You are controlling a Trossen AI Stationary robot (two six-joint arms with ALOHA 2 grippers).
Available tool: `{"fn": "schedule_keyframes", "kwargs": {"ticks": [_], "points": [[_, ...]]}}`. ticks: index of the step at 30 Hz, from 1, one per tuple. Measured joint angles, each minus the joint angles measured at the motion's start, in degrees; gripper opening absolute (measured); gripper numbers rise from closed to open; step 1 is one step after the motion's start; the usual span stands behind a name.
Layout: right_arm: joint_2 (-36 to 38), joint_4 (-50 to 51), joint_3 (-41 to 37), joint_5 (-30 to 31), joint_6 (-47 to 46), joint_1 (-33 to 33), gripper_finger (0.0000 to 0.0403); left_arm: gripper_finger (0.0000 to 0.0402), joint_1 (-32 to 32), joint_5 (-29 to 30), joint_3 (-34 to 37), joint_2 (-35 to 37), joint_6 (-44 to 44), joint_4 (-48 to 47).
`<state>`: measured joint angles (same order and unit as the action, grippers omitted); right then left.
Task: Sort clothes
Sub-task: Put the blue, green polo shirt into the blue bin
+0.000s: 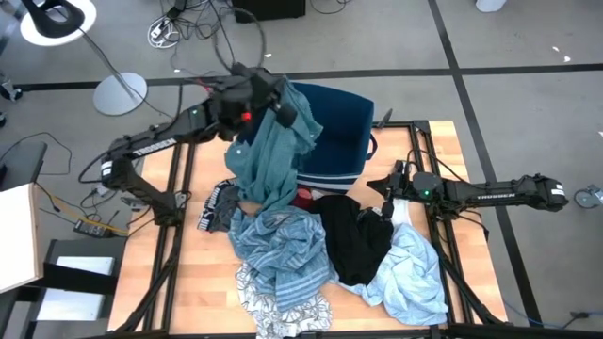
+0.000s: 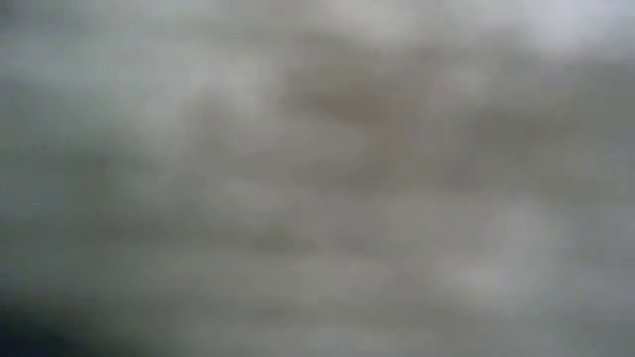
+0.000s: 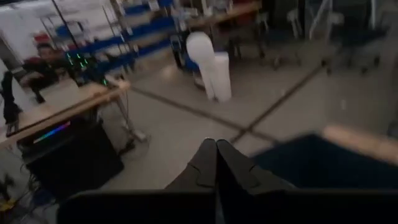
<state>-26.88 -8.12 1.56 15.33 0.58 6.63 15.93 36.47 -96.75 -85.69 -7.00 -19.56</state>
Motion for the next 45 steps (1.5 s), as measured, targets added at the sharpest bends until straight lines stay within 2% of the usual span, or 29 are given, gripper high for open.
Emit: {"fn": "schedule_keyframes", "kwargs": {"ticks": [8,11,13,16,18,25,32,34,39,43,45], "points": [[0.0,0.0,0.0,0.0,0.0,0.0,0.0022,0.0065,0.1,-0.3,0.0,-0.4,6.7,-15.9],[0.0,0.0,0.0,0.0,0.0,0.0,0.0022,0.0086,0.0,-3.4,0.0,0.6,10.5,-21.8],[0.0,0.0,0.0,0.0,0.0,0.0,0.0022,0.0093,-1.1,-7.5,0.0,1.7,12.8,-25.5],[0.0,0.0,0.0,0.0,0.0,0.0,0.0022,0.0096,-5.5,-10.4,1.0,3.0,14.2,-27.5],[0.0,0.0,0.0,0.0,0.0,0.0,0.0022,0.0096,-10.1,-7.4,3.2,4.2,15.3,-27.3],[0.0,0.0,0.0,0.0,0.0,0.0,0.0022,0.0096,-26.7,13.1,16.0,10.0,26.5,-26.9],[0.0,0.0,0.0,0.0,0.0,0.0,0.0022,0.0096,-38.0,23.7,29.8,13.2,45.5,-26.5],[0.0,0.0,0.0,0.0,0.0,0.0,0.0022,0.0096,-39.6,26.7,33.6,13.1,50.6,-26.5],[0.0,0.0,0.0,0.0,0.0,0.0,0.0022,0.0096,-39.4,27.4,44.1,12.8,60.4,-22.9],[0.0,0.0,0.0,0.0,0.0,0.0,0.0022,0.0096,-37.0,27.7,52.5,12.8,61.4,-12.0],[0.0,0.0,0.0,0.0,0.0,0.0,0.0022,0.0096,-35.3,25.9,56.2,12.8,61.4,-6.7]]}}
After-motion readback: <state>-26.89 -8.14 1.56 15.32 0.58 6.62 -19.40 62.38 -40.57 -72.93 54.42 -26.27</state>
